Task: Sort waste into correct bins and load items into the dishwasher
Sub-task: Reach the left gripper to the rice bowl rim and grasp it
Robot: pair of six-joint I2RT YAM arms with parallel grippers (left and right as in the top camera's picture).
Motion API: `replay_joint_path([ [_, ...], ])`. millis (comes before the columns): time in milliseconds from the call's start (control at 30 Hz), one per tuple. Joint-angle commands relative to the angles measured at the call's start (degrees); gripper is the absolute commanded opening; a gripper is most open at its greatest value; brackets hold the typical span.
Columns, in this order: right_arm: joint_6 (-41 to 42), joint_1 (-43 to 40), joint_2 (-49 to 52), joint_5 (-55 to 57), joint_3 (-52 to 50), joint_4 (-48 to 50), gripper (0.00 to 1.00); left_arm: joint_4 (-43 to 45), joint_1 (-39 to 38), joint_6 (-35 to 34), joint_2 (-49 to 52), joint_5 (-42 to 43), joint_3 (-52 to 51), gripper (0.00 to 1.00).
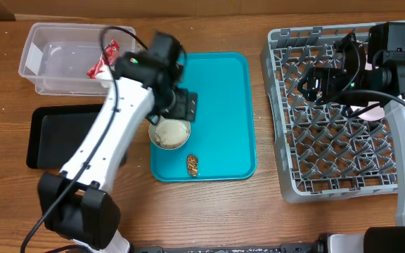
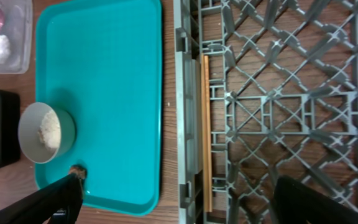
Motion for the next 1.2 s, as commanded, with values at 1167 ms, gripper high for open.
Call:
replay_joint_path([
  [1167, 1.18, -0.02, 0.68, -1.40, 0.50, -0.31, 1.00, 28.33, -7.80, -3.39, 4.79, -3.04, -21.00, 0.65],
])
